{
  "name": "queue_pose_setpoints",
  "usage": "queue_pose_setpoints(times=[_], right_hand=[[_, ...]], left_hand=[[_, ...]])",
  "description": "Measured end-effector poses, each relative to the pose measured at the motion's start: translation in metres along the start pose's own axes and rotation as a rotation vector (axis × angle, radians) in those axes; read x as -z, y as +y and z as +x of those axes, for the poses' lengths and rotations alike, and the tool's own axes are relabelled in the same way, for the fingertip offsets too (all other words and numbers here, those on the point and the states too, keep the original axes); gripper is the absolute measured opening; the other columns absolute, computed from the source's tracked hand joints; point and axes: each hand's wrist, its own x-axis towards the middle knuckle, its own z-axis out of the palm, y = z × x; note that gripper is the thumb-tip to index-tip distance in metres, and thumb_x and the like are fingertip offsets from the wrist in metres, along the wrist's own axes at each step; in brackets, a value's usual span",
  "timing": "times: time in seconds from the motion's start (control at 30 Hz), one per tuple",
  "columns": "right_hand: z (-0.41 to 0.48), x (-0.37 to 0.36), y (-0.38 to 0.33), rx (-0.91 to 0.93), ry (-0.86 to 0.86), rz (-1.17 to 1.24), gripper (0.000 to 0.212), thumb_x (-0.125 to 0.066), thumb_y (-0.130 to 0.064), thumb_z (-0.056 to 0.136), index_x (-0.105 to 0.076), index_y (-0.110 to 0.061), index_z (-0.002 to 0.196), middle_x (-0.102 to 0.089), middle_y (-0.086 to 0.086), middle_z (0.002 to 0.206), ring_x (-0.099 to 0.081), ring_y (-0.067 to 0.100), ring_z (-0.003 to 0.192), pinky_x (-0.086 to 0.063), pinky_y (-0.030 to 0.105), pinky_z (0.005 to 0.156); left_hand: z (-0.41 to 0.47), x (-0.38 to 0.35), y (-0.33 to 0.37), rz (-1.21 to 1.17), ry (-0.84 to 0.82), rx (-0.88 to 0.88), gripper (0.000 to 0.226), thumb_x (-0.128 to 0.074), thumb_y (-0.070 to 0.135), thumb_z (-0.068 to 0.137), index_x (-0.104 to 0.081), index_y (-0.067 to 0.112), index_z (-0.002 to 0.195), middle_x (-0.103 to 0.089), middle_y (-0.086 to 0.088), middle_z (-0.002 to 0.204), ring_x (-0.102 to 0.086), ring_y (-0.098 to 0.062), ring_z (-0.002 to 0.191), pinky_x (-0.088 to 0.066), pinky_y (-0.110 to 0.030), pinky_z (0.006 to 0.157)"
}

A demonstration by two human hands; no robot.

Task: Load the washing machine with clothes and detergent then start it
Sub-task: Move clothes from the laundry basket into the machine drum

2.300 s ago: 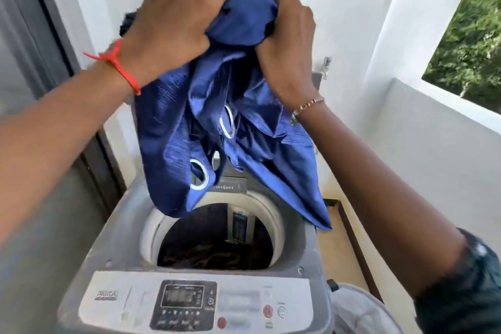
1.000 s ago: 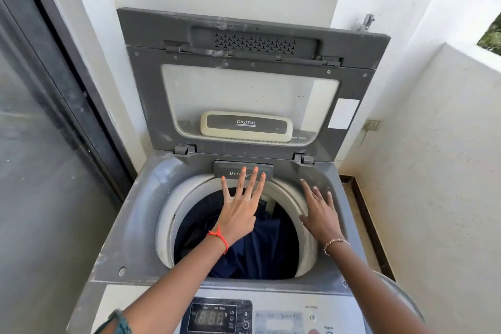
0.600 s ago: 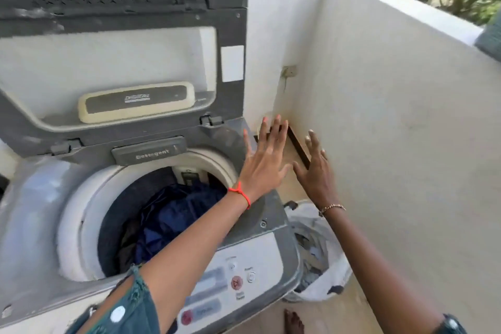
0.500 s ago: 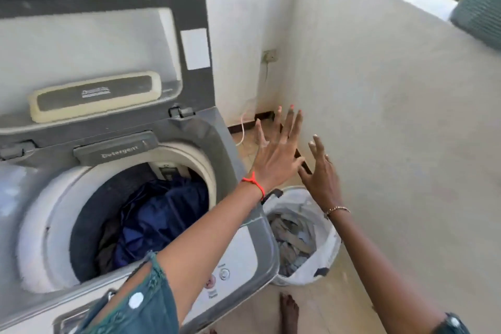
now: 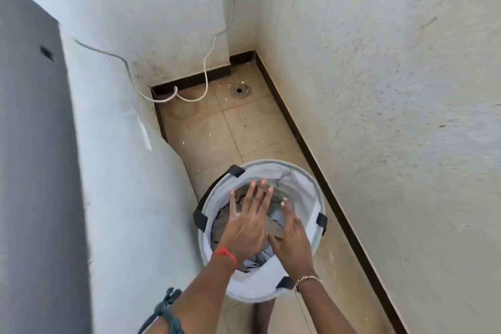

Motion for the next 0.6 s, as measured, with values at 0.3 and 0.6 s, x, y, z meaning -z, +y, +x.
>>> queue_pose_setpoints(times=[0.3, 0.6], right_hand=[[0.072, -0.184, 0.138, 0.158, -0.265, -0.375, 0.148, -0.088, -0.051, 0.026, -0.011, -0.013, 0.147, -0.048, 0.001, 0.141, -0.050, 0.018, 0.127, -0.029, 0.042, 0.103], [0.119, -0.280, 0.188, 0.242, -0.339, -0.568, 0.135, -0.079, -0.028, 0.060, 0.031, -0.024, 0.139, -0.010, 0.005, 0.158, -0.017, 0.022, 0.144, -0.006, 0.051, 0.113]], left_hand=[[-0.014, -0.260, -0.038, 0.012, -0.282, 0.208, 0.156, -0.079, 0.055, 0.027, 0.008, 0.013, 0.150, -0.012, -0.015, 0.157, -0.022, -0.033, 0.139, -0.022, -0.069, 0.099], [0.011, -0.363, -0.097, 0.147, -0.417, 0.201, 0.116, -0.069, 0.067, 0.048, -0.024, 0.014, 0.142, -0.044, -0.020, 0.143, -0.031, -0.034, 0.132, -0.018, -0.055, 0.108]])
